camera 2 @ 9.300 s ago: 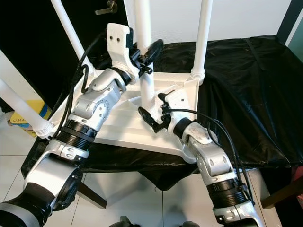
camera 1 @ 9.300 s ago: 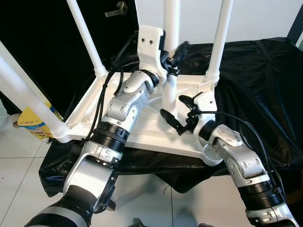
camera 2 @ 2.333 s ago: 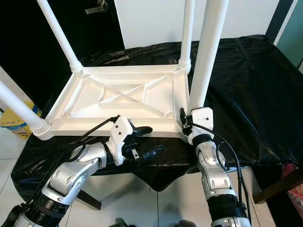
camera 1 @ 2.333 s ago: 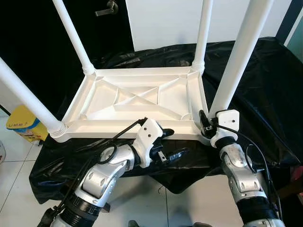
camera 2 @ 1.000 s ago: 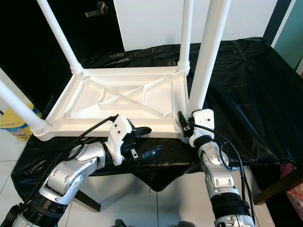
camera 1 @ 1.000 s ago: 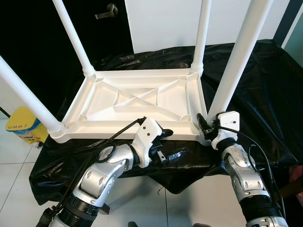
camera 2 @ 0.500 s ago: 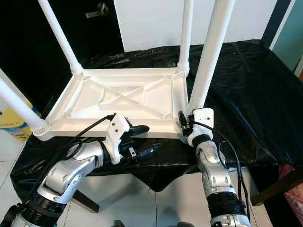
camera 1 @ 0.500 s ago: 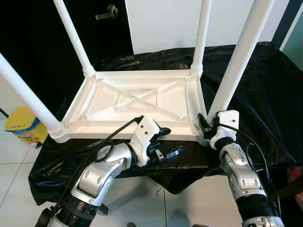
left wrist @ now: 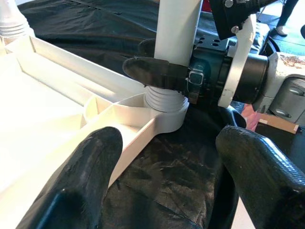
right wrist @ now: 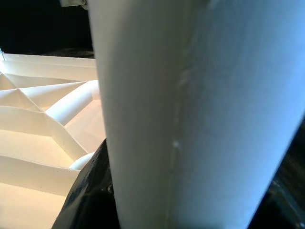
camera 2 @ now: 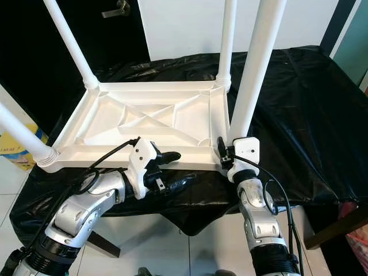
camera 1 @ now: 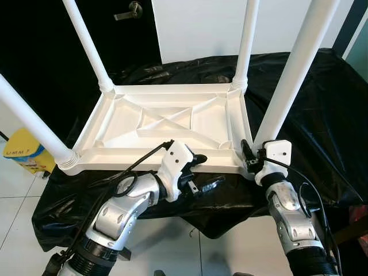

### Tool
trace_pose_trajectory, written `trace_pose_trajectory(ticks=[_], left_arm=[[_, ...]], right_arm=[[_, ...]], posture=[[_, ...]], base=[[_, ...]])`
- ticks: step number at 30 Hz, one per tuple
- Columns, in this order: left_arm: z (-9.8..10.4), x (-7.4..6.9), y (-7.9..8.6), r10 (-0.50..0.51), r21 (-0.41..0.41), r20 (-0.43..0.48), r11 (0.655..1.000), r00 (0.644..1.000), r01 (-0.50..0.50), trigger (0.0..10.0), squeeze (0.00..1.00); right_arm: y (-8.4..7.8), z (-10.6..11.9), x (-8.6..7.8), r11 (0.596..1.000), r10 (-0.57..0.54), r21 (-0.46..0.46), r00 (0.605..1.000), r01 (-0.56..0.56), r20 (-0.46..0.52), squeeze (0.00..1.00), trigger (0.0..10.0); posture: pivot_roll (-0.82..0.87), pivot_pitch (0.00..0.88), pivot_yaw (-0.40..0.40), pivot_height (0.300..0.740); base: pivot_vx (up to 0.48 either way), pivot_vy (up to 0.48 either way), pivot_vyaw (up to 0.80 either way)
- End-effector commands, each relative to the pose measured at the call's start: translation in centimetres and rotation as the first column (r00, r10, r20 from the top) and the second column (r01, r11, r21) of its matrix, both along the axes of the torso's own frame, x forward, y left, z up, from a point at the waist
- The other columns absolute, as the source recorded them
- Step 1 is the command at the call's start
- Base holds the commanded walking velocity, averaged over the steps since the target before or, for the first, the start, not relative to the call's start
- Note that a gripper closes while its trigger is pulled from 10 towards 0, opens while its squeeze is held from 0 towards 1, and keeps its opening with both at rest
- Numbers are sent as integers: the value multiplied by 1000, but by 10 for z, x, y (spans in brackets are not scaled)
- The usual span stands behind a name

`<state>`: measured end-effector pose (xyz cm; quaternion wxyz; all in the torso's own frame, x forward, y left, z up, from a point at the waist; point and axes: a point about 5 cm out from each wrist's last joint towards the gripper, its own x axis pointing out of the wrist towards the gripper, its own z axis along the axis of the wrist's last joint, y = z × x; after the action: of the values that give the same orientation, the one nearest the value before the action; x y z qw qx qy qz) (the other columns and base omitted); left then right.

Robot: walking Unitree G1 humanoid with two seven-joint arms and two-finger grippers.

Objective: Building children table

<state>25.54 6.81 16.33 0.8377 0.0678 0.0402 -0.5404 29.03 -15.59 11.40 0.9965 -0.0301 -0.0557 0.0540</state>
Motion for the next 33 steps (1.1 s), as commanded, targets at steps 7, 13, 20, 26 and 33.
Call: trace_pose_trajectory(ticks=[7, 13, 20, 26, 33], left_arm=[[4, 3, 4, 42, 7, 23, 999, 999, -42, 10000, 0], [5, 4, 4, 49, 3, 29, 999, 998, -49, 10000, 0], [6, 4, 4, 56, -2, 33, 998, 998, -56, 10000, 0], [6, 5, 4, 56, -3, 38, 998, 998, -56, 10000, 0], [7, 5, 1, 49, -3, 44, 999, 998, -49, 10000, 0]], right_arm=[[0, -26, -7, 983, -171, 37, 975, 178, -145, 0, 10000], [3, -23, -7, 941, -323, 63, 936, 333, -137, 0, 10000], [15, -17, -8, 953, -279, 93, 955, 288, -99, 0, 10000], [17, -13, -9, 964, -248, 83, 966, 253, -68, 0, 10000], [14, 1, -8, 984, -154, 94, 988, 150, 28, 1000, 10000]], posture=[[-111, 52, 67, 740], [-101, 50, 60, 740], [-101, 40, 57, 740], [-103, 32, 55, 740], [-110, 19, 55, 740]], base=[[0, 0, 0], [0, 0, 0], [0, 0, 0], [0, 0, 0], [0, 0, 0]])
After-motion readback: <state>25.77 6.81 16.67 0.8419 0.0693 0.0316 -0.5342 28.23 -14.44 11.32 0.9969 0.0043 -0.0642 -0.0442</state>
